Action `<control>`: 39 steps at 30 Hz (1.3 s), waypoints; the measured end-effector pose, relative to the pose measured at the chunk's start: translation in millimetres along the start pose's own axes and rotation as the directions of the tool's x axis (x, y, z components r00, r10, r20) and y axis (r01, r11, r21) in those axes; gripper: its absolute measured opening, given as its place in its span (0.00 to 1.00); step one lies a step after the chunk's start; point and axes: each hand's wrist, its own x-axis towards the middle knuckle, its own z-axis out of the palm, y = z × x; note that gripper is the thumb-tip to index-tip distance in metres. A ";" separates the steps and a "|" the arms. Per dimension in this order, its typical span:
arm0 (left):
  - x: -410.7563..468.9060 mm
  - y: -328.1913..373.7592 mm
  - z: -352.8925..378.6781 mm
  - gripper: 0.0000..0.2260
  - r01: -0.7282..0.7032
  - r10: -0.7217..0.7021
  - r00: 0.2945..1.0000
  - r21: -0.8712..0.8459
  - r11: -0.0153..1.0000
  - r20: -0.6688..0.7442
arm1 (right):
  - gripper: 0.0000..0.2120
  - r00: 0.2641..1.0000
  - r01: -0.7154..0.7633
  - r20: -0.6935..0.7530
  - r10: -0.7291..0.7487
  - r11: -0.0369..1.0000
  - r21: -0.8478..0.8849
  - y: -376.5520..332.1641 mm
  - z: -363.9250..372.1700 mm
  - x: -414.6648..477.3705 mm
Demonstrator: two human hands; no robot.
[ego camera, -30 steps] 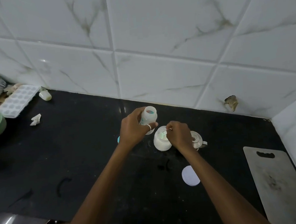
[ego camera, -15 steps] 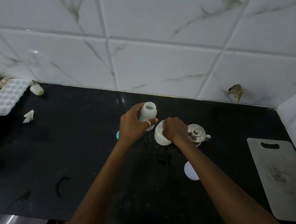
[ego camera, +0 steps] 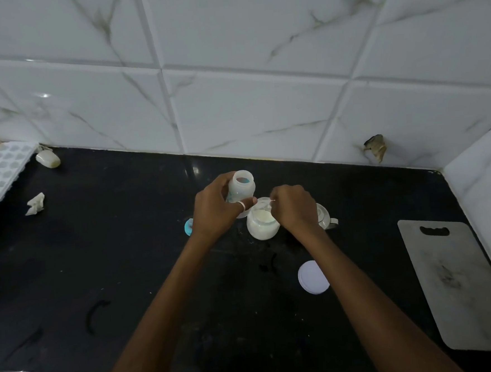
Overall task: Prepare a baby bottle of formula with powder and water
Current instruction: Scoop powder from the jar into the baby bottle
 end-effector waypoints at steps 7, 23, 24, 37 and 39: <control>-11.3 9.2 8.1 0.27 -0.020 0.020 0.999 -0.002 1.000 0.031 | 0.07 0.996 -0.037 -0.077 0.049 0.988 0.153 35.5 -13.9 -26.2; -37.0 19.1 22.0 0.27 -0.043 0.041 0.998 0.044 0.998 0.048 | 0.15 0.976 -0.031 -0.199 0.092 0.957 0.290 105.1 19.8 -98.7; -38.2 19.9 21.9 0.27 -0.041 0.039 0.998 0.044 0.998 0.048 | 0.17 0.978 -0.033 -0.188 0.093 0.954 0.299 107.5 22.0 -96.1; -45.3 22.2 23.3 0.26 -0.034 0.034 0.999 0.012 0.999 0.041 | 0.20 0.893 -0.293 -0.036 0.448 0.641 0.710 135.0 40.9 -45.3; -45.0 22.4 23.7 0.27 -0.033 0.032 0.999 0.011 0.999 0.044 | 0.22 0.884 -0.311 -0.018 0.468 0.617 0.723 141.0 46.0 -40.3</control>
